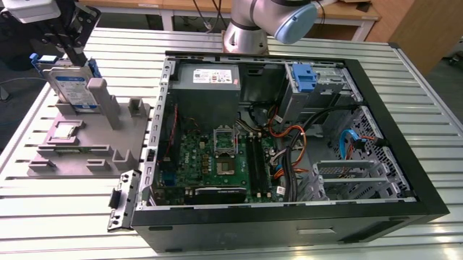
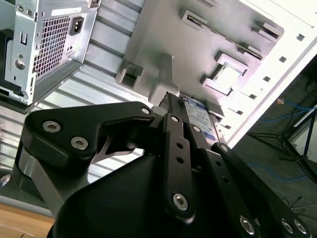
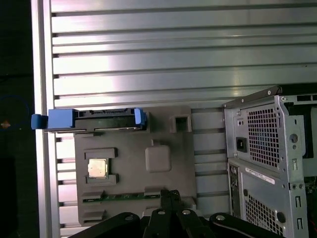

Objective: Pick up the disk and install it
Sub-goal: 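Reach for the disk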

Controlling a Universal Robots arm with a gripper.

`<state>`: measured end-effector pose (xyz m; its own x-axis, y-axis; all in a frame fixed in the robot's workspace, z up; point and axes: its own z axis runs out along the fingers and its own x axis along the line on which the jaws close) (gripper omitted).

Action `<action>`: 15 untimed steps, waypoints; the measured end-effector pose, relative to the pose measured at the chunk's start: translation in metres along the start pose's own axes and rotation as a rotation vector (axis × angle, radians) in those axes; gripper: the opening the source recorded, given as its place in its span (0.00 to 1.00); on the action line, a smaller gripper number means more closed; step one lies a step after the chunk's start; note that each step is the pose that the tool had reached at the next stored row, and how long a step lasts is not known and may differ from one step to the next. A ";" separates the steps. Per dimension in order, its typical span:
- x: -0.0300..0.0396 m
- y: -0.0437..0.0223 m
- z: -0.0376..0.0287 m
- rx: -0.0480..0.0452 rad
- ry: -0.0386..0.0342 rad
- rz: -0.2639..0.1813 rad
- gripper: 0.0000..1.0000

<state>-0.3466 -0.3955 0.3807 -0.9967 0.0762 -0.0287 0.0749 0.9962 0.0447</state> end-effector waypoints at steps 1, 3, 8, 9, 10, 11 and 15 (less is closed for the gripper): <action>0.0000 0.0000 0.0000 0.0000 0.0000 0.000 0.11; 0.0001 0.0000 0.0000 0.0000 0.0001 0.000 0.11; 0.0037 -0.0002 0.0004 0.0000 0.0000 0.000 0.11; 0.0050 -0.0002 0.0006 0.0000 0.0000 0.000 0.11; 0.0064 -0.0003 0.0007 0.0000 -0.0001 0.000 0.11; 0.0080 -0.0003 0.0008 0.0000 0.0000 0.000 0.11; 0.0150 -0.0005 0.0012 0.0000 0.0000 0.000 0.11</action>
<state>-0.3616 -0.3948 0.3791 -0.9967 0.0762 -0.0287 0.0749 0.9962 0.0447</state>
